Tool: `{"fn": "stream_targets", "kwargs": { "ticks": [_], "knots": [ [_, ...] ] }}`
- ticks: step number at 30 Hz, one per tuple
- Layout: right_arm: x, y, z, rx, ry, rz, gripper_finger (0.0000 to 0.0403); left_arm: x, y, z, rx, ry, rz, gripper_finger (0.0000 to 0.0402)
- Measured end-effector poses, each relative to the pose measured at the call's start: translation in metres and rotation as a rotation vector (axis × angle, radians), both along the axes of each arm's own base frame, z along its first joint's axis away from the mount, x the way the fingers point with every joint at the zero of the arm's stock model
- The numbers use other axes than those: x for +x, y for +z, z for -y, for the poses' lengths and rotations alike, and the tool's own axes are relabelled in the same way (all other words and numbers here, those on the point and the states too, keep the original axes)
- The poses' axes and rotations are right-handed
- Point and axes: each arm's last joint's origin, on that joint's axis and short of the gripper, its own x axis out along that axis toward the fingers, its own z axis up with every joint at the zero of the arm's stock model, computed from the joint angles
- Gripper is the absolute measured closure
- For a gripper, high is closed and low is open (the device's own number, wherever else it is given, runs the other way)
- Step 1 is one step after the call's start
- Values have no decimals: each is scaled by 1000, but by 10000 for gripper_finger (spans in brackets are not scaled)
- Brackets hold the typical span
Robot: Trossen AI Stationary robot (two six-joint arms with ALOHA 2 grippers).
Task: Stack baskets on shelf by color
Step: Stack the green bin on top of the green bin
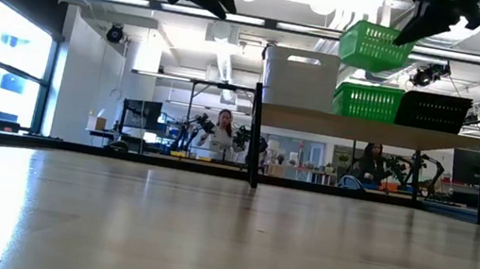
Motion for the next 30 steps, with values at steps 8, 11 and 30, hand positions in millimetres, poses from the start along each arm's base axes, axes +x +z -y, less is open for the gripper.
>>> {"fn": "stream_targets", "kwargs": {
  "ticks": [8, 11, 30],
  "knots": [
    [1, -14, 21, 96, -17, -12, 403, 0, 0, 0, -4, 3, 2, 280],
    [6, -18, 27, 118, -20, -33, 403, 0, 0, 0, -5, 3, 2, 280],
    [23, -38, 43, 151, -62, -174, 403, 0, 0, 0, -6, 4, 1, 280]
  ]
}}
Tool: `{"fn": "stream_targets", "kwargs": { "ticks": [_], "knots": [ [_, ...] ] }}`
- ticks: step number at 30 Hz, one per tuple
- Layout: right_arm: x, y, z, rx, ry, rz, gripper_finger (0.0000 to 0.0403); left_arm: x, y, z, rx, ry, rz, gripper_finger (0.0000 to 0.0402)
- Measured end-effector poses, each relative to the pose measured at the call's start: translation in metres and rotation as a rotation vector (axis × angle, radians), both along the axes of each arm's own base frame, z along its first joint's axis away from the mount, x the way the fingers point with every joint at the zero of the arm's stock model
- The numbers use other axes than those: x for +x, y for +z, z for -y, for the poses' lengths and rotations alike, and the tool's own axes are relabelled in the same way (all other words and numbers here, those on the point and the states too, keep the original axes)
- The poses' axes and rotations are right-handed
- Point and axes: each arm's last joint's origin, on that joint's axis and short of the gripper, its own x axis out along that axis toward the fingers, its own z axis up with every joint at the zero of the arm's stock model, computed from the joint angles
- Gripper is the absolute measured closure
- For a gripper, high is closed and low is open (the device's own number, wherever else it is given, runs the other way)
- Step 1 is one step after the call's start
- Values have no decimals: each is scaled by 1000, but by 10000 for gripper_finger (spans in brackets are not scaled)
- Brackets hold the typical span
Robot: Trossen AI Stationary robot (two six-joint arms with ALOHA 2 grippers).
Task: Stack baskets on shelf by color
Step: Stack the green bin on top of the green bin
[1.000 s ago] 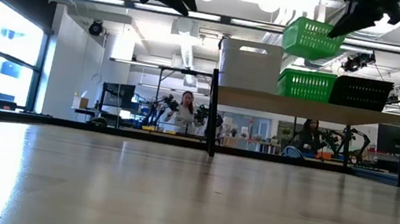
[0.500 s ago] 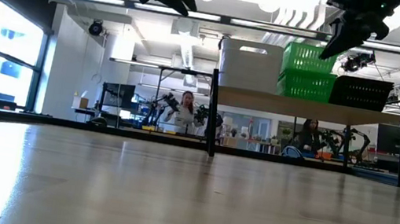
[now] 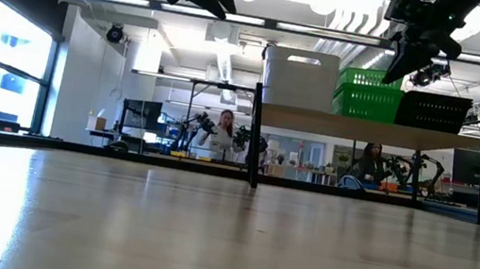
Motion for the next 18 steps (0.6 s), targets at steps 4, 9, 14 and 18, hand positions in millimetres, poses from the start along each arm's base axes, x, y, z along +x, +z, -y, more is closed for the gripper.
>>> {"fn": "stream_targets", "kwargs": {
  "ticks": [4, 9, 14, 18],
  "knots": [
    [0, 0, 0, -2, -2, 0, 403, 0, 0, 0, -10, 9, 11, 280],
    [0, 0, 0, 4, -37, 6, 379, 0, 0, 0, -9, 8, 10, 280],
    [0, 0, 0, 8, -45, 10, 329, 0, 0, 0, -9, 8, 10, 280],
    [-1, 0, 0, -5, -63, -4, 305, 0, 0, 0, -9, 8, 10, 280]
  ]
}}
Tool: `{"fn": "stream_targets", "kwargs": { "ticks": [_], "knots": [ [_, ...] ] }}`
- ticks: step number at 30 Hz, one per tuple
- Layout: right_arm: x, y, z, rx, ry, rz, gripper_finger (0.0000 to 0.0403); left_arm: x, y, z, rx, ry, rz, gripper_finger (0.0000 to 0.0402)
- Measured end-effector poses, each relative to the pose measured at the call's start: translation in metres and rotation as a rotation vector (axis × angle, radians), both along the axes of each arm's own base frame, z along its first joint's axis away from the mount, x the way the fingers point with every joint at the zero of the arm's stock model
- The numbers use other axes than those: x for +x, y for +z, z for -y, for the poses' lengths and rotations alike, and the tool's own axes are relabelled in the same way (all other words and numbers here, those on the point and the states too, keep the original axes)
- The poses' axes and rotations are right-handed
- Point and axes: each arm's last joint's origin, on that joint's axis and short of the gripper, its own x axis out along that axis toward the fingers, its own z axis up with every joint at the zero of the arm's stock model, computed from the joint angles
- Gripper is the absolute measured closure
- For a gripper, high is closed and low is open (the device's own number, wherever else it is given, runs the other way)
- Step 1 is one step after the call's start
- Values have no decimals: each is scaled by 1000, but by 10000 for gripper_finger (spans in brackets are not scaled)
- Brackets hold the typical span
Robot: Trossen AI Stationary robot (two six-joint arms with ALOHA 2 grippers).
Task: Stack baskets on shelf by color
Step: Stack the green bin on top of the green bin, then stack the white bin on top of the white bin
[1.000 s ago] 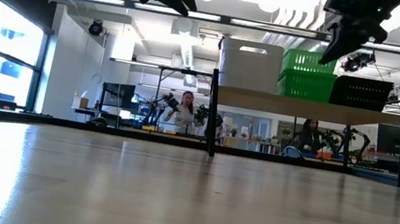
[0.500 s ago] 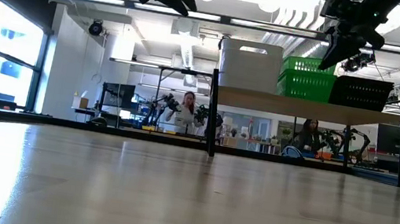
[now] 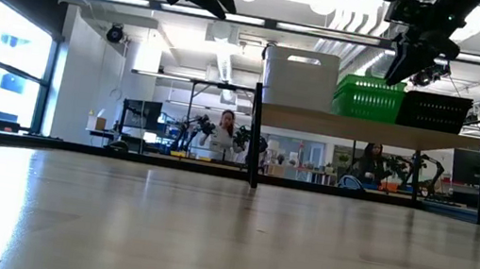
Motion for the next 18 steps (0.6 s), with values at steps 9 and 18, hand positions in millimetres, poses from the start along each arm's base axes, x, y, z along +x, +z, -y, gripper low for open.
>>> {"fn": "stream_targets", "kwargs": {
  "ticks": [9, 18],
  "knots": [
    [-8, 29, -7, 27, -67, 75, 300, 0, 0, 0, 0, 0, 0, 280],
    [-18, 37, -21, 313, -153, 130, 300, 0, 0, 0, 0, -1, 0, 280]
  ]
}}
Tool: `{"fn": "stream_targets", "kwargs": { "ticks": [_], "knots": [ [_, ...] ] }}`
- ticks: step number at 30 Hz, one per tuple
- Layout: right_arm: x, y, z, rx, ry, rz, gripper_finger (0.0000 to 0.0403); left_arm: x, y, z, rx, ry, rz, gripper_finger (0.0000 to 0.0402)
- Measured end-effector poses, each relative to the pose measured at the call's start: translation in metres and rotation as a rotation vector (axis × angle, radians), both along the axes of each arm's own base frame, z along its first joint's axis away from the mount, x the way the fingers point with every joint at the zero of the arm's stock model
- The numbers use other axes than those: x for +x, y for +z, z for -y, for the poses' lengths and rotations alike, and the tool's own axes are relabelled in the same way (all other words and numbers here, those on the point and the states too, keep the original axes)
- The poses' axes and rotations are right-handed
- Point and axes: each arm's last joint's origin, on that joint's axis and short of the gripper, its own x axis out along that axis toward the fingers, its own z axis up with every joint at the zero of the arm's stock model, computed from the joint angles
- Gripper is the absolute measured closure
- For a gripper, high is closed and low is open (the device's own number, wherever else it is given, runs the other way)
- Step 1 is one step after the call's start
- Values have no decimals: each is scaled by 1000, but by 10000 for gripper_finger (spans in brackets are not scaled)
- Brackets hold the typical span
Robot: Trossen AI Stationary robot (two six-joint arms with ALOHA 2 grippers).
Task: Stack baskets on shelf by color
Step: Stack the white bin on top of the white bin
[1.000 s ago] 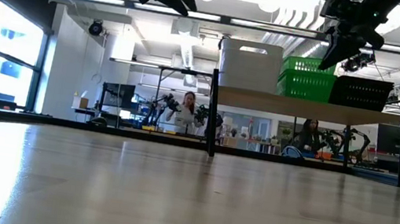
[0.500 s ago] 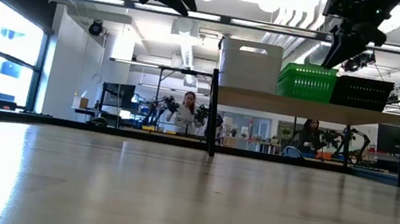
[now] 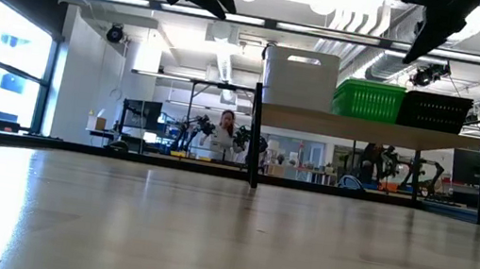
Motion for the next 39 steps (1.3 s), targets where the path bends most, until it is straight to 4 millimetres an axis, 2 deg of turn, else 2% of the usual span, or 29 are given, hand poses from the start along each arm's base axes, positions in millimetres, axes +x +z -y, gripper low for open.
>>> {"fn": "stream_targets", "kwargs": {
  "ticks": [4, 9, 15, 22, 26, 39],
  "knots": [
    [0, -4, -14, 183, -13, -12, 300, 2, 0, 4, -4, -21, -2, 280],
    [7, -6, -37, 304, -23, -30, 300, 5, -6, 19, -20, -92, -92, 280],
    [18, -5, -69, 429, -42, -36, 300, 11, -28, 48, -76, -178, -206, 280],
    [23, -6, -109, 518, -84, -63, 300, 16, -43, 83, -99, -283, -275, 280],
    [22, -6, -134, 565, -94, -80, 300, 18, -44, 96, -111, -313, -273, 280],
    [30, -22, -205, 617, -14, -219, 300, 21, -44, 123, -116, -390, -267, 280]
  ]
}}
